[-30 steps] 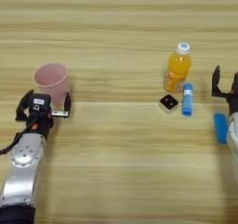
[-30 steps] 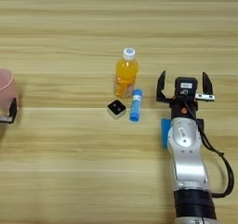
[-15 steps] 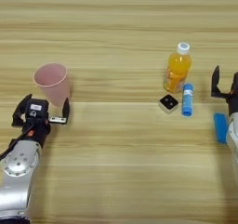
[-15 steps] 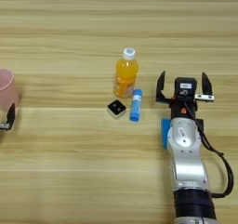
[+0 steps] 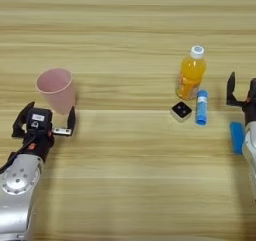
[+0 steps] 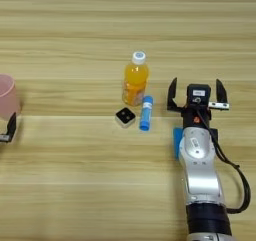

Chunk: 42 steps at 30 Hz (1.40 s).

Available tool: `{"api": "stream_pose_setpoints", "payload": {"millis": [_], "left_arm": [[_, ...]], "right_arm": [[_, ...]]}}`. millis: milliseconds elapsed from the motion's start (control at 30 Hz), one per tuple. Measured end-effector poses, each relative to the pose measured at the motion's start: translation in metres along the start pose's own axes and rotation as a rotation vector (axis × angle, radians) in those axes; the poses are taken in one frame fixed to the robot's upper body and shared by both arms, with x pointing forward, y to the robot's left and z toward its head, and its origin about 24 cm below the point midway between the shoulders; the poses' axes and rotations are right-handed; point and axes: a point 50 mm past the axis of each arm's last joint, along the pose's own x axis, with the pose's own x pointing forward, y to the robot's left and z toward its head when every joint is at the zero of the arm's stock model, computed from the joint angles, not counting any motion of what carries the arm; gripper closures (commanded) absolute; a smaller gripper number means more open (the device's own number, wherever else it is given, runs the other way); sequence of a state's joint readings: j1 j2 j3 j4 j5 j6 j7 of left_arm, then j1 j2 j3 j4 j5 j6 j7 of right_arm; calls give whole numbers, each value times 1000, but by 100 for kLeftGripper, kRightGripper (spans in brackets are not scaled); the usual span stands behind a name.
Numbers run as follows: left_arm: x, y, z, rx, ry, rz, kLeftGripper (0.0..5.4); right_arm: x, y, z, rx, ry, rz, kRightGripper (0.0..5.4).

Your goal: Move the objects on the table

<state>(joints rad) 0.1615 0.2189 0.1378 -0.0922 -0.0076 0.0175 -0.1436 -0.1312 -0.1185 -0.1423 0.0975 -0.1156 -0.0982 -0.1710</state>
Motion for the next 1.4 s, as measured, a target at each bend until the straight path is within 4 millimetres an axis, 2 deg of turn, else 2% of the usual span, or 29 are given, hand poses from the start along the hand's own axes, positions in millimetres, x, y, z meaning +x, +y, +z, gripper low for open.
{"api": "stream_pose_setpoints", "payload": {"millis": [500, 767, 1133, 1267, 1400], "left_arm": [[-1, 1, 22, -21, -64, -13, 3], [-3, 8, 32, -16, -108, 26, 3], [3, 6, 57, -14, -217, 20, 3], [6, -3, 72, -31, -284, -13, 3], [10, -18, 78, -67, -309, -70, 3]], "right_arm": [[0, 1, -4, -2, 14, -8, 0], [0, 2, -3, -1, 13, -5, 0], [1, 3, -3, 0, 11, -4, 0], [1, 2, -3, -1, 11, -3, 0], [1, 2, -4, -2, 7, -4, 0]]}}
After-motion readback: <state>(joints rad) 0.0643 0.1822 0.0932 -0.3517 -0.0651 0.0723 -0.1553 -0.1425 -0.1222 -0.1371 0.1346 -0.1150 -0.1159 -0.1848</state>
